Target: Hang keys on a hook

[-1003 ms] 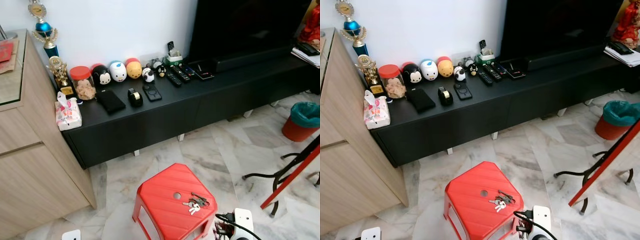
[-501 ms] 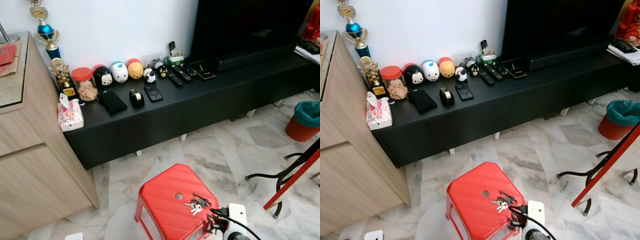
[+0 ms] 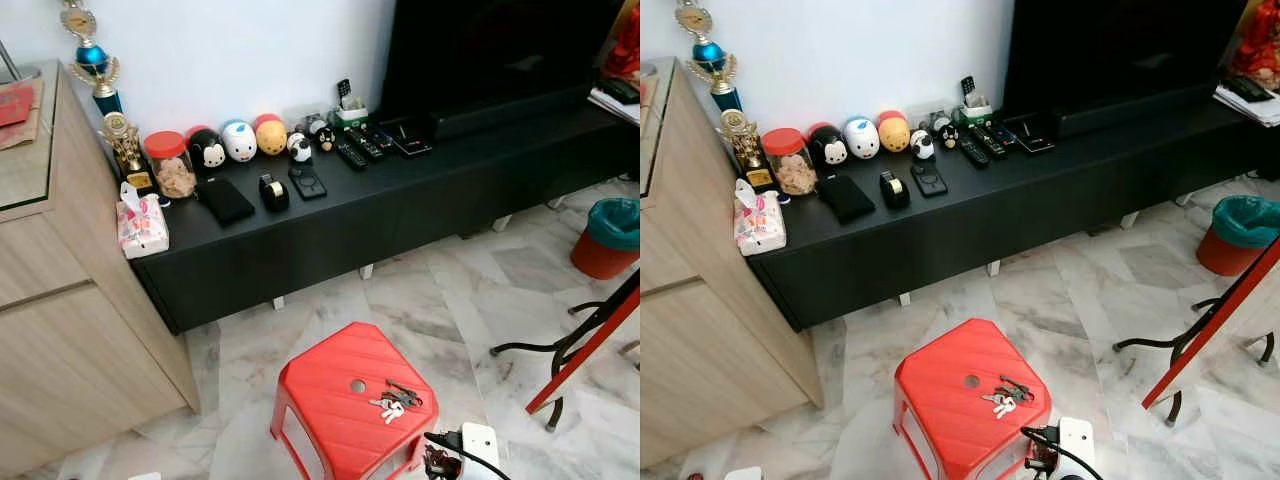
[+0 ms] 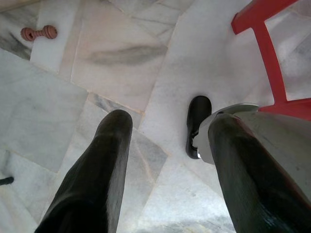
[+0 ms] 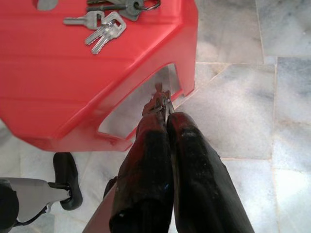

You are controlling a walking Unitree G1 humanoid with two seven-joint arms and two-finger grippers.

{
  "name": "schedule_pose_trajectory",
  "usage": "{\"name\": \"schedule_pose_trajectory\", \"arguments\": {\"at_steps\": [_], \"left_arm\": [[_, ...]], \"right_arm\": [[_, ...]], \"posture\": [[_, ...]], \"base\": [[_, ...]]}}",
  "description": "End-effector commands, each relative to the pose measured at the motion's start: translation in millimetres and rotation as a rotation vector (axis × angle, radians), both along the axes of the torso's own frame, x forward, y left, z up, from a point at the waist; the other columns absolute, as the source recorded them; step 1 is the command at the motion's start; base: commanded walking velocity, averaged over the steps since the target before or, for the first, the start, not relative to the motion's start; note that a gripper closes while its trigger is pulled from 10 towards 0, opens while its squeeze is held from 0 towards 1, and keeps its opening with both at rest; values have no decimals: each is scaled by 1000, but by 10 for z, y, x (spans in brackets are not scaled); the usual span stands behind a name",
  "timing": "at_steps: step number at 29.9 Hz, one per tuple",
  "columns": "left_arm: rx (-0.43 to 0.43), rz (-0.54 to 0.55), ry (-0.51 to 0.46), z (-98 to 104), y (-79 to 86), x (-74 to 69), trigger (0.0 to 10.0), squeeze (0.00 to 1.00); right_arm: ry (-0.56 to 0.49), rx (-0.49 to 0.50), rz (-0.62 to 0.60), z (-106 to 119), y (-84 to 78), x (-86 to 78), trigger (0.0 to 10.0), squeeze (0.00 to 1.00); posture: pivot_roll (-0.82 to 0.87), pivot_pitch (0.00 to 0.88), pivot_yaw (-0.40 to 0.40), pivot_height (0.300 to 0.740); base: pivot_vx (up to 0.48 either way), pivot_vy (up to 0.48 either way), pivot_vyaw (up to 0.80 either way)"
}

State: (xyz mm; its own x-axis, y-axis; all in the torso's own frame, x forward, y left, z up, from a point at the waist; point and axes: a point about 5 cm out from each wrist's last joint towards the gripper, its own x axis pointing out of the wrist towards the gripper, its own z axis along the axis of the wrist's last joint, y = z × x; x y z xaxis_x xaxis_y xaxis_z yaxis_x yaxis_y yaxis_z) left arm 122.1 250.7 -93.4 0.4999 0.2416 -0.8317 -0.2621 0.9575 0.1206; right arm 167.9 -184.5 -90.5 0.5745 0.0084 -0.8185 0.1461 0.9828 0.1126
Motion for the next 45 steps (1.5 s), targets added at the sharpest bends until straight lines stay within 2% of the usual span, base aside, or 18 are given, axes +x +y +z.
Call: {"name": "schedule_pose_trajectory", "arguments": {"at_steps": [1,6,10,18,20,28,35,39,45], "left_arm": [[-3,4,25,-16,26,-68,10000,0],[-1,24,29,-14,70,-105,10000,0],[5,40,24,6,135,-106,10000,0],[13,24,12,34,156,-30,10000,0],[14,17,-3,51,125,57,10000,0],[24,1,-27,97,133,186,10000,0],[46,40,-49,175,278,266,10000,0],[52,44,-50,176,303,239,10000,0],[55,50,-49,171,310,217,10000,0]], "right_arm": [[9,2,10,-5,14,-3,10000,0],[18,-1,8,-10,-10,-19,10000,0],[38,-21,4,-22,-114,-77,10000,0],[40,-22,-36,-15,-180,-83,10000,0],[38,-18,-37,-12,-167,-68,10000,0],[42,-11,-53,-16,-134,-60,10000,0],[46,16,-54,-30,14,-43,10000,0],[42,25,-33,-27,89,-18,10000,0],[37,17,5,-22,104,-5,10000,0]], "posture": [[25,0,-31,740],[30,0,-32,740],[49,0,-32,740],[51,0,-18,740],[53,0,-10,740],[60,0,2,740],[58,0,27,740],[42,0,31,740],[18,0,25,740]], "base": [[-240,0,0],[-240,0,0],[-241,0,0],[-240,0,0],[-240,0,0],[-242,0,0],[-243,0,0],[-244,0,0],[-121,0,0]]}}
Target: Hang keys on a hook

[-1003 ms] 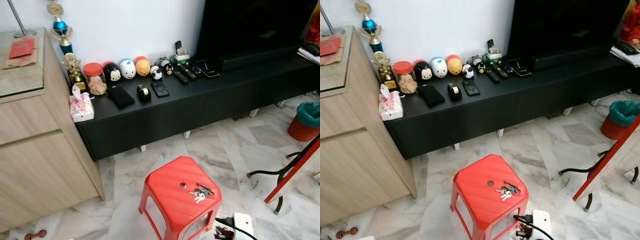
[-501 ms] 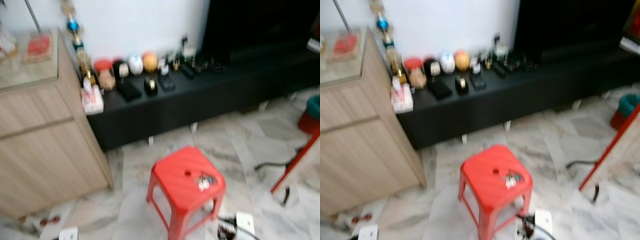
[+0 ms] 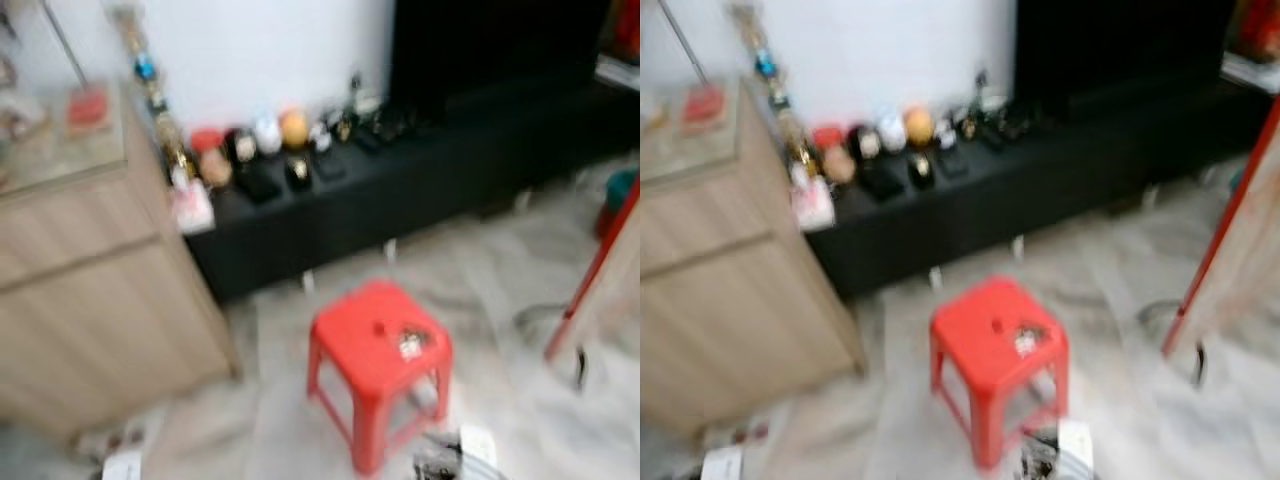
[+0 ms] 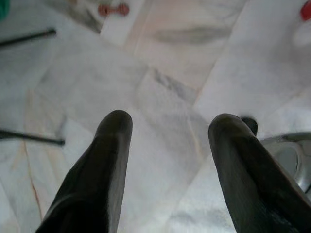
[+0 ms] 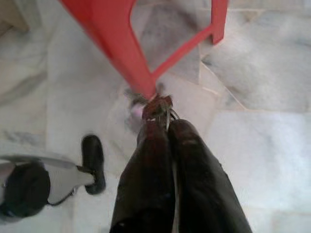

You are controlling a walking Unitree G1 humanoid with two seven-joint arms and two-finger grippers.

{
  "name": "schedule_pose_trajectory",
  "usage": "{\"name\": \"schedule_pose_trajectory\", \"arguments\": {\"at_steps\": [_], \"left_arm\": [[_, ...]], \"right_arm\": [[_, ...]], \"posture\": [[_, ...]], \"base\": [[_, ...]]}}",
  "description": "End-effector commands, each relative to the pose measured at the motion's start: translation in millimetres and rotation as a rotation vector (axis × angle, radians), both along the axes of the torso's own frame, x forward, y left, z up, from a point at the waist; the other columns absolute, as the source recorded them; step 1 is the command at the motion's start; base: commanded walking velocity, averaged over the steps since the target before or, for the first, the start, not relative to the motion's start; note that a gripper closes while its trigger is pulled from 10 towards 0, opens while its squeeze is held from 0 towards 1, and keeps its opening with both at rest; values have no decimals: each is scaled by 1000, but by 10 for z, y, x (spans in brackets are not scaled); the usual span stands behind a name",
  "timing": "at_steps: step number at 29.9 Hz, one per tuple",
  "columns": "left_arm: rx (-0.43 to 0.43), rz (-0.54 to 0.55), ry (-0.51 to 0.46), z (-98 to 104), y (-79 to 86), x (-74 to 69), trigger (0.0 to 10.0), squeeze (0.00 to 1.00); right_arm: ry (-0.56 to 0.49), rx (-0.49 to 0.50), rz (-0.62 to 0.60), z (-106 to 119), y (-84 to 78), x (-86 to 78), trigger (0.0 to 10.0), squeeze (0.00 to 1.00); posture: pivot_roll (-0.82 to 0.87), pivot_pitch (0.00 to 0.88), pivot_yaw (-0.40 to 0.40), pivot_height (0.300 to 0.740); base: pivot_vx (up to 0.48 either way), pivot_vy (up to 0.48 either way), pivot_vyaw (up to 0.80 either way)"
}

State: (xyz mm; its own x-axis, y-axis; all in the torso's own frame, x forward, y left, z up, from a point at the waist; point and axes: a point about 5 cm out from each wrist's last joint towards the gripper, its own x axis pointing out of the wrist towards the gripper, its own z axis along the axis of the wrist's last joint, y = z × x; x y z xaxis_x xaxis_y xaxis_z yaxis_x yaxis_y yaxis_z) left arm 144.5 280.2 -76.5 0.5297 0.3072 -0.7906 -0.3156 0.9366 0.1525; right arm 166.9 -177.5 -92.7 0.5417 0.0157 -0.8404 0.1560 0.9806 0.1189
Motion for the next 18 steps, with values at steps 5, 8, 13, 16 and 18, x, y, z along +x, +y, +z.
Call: {"name": "schedule_pose_trajectory", "arguments": {"at_steps": [5,8,13,16,18], "left_arm": [[-6,5,21,-30,-28,-43,10000,0],[-17,11,18,-47,-74,-47,10000,0],[-45,32,4,-73,-146,-56,10000,0],[-56,36,14,-93,-175,-83,10000,0],[-69,16,35,-124,-217,-131,10000,0]], "right_arm": [[0,-20,5,2,-88,-21,10000,0],[3,-38,8,8,-182,-39,10000,0],[16,-74,10,21,-354,-76,10000,0],[18,-83,3,30,-404,-79,10000,0],[17,-88,-21,39,-441,-73,10000,0]], "posture": [[-13,0,7,740],[-7,0,-18,740],[53,0,-67,740],[69,0,-73,740],[65,0,-76,740]], "base": [[0,0,0],[0,0,0],[0,0,0],[0,0,0],[0,0,0]]}}
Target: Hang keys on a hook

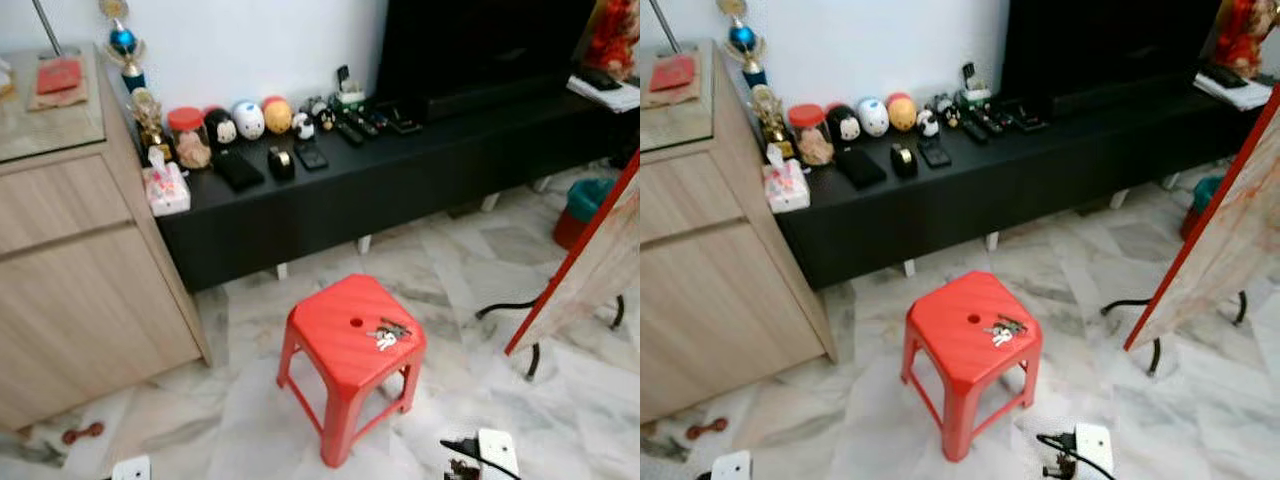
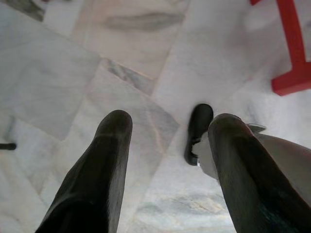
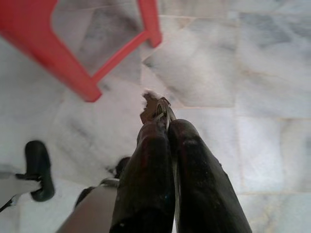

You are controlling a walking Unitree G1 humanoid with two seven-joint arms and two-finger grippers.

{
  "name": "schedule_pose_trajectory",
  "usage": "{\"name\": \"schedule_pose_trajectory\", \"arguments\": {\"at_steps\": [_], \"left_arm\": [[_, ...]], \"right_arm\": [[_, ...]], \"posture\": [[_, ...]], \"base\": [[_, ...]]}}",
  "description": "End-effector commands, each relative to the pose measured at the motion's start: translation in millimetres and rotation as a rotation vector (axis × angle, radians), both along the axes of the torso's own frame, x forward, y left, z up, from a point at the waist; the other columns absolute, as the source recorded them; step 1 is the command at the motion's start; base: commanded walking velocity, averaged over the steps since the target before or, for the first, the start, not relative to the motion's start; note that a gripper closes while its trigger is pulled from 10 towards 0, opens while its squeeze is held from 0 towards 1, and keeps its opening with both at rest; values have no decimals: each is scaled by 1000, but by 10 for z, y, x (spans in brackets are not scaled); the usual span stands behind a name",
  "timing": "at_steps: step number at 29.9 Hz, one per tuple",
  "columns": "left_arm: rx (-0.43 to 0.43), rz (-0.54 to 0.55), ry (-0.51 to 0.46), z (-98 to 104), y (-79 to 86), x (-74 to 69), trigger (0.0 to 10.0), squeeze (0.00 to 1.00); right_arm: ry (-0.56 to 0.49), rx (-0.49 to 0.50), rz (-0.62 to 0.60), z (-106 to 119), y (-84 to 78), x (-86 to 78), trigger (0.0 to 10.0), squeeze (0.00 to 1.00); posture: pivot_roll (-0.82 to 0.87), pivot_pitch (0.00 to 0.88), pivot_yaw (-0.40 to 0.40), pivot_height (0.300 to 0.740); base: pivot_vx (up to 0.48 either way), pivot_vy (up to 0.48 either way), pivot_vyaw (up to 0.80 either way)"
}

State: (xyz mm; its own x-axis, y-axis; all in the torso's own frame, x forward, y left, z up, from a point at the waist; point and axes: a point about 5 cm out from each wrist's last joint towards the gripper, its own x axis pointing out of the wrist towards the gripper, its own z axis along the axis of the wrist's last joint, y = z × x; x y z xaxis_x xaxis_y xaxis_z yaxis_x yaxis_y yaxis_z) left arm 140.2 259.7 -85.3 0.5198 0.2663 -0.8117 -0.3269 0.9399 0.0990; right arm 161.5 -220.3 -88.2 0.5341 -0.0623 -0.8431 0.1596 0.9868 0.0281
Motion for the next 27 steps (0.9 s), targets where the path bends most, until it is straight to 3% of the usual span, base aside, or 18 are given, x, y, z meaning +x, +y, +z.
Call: {"name": "schedule_pose_trajectory", "arguments": {"at_steps": [1,10,21,27], "left_arm": [[-12,-5,32,-44,-25,-98,10000,0],[-12,-34,48,-52,-8,-142,10000,0],[2,-63,56,-56,8,-178,10000,0],[6,-64,63,-64,1,-195,10000,0]], "right_arm": [[6,3,-23,-3,-17,-12,10000,0],[-9,1,39,20,109,103,10000,0],[12,5,30,1,38,27,10000,0],[12,23,59,-25,288,71,10000,0]], "posture": [[62,0,-75,740],[20,0,-41,740],[23,0,-25,740],[27,0,-31,740]], "base": [[0,0,0],[0,-183,0],[0,-278,0],[0,-316,0]]}}
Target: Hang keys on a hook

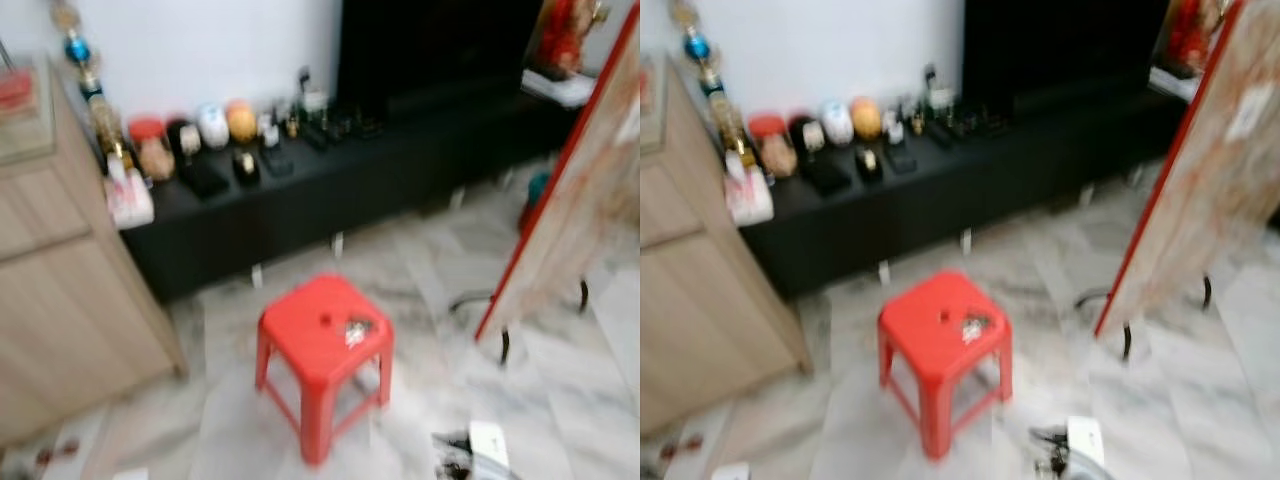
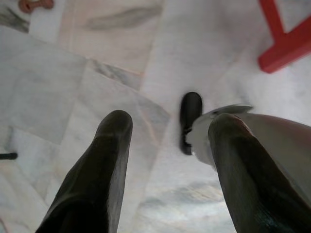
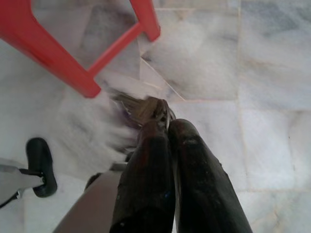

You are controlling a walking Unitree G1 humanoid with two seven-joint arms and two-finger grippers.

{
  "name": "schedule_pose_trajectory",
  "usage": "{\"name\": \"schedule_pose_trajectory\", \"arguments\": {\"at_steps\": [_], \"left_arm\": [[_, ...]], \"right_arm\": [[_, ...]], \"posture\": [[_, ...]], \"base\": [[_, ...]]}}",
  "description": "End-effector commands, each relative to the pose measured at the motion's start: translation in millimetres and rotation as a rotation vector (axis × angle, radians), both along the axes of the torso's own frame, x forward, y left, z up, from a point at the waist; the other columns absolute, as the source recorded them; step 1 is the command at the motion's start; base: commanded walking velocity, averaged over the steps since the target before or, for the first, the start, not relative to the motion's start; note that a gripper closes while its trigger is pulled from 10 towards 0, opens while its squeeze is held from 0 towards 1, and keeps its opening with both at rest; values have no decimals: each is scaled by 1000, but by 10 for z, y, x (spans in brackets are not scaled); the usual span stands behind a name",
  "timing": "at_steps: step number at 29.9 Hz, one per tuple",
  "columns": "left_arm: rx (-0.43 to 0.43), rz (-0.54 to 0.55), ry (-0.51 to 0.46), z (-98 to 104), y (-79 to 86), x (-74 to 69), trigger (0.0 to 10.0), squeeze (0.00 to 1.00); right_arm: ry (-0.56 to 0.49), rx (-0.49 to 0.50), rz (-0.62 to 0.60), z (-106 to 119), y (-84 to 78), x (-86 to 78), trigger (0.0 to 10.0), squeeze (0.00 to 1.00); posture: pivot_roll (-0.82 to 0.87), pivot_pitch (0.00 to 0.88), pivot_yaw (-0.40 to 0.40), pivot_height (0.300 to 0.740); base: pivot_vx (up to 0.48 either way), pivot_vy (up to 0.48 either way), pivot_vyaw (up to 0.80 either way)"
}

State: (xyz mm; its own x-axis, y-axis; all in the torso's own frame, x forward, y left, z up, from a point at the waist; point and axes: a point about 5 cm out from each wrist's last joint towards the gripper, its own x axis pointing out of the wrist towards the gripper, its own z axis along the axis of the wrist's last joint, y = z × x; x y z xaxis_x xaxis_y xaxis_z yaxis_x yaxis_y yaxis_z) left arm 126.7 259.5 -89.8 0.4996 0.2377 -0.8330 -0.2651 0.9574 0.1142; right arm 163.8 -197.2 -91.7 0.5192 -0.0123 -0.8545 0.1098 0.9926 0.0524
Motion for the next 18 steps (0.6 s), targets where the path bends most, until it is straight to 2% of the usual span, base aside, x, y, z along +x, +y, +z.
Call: {"name": "schedule_pose_trajectory", "arguments": {"at_steps": [1,4,6,9,11,12,14,15,16,18], "left_arm": [[7,-2,23,-20,4,-64,10000,0],[8,-2,24,-21,4,-64,10000,0],[9,-3,23,-20,2,-58,10000,0],[8,-5,24,-21,-3,-57,10000,0],[5,-9,24,-23,-13,-54,10000,0],[3,-11,25,-25,-18,-55,10000,0],[3,-12,25,-26,-20,-55,10000,0],[2,-12,26,-27,-26,-53,10000,0],[2,-12,26,-27,-26,-53,10000,0],[1,-11,26,-27,-28,-50,10000,0]], "right_arm": [[-15,8,32,13,161,82,10000,0],[-24,7,56,19,236,110,10000,0],[-29,19,49,19,347,130,10000,0],[-20,21,33,5,330,98,10000,0],[-14,14,17,-4,226,56,10000,0],[-10,3,13,-5,114,23,10000,0],[-9,-2,6,-4,50,5,10000,0],[-5,-14,-6,2,-77,-32,10000,0],[-5,-14,-6,2,-77,-32,10000,0],[-2,-28,-18,17,-231,-73,10000,0]], "posture": [[27,0,-31,740],[27,0,-32,740],[22,0,-32,740],[17,0,-33,740],[13,0,-33,740],[11,0,-34,740],[11,0,-34,740],[11,0,-37,740],[11,0,-37,740],[13,0,-40,740]], "base": [[0,-326,0],[0,-326,463],[0,-326,794],[0,-326,417],[0,-330,0],[0,-326,0],[0,-326,0],[0,-341,0],[0,-341,0],[0,-345,0]]}}
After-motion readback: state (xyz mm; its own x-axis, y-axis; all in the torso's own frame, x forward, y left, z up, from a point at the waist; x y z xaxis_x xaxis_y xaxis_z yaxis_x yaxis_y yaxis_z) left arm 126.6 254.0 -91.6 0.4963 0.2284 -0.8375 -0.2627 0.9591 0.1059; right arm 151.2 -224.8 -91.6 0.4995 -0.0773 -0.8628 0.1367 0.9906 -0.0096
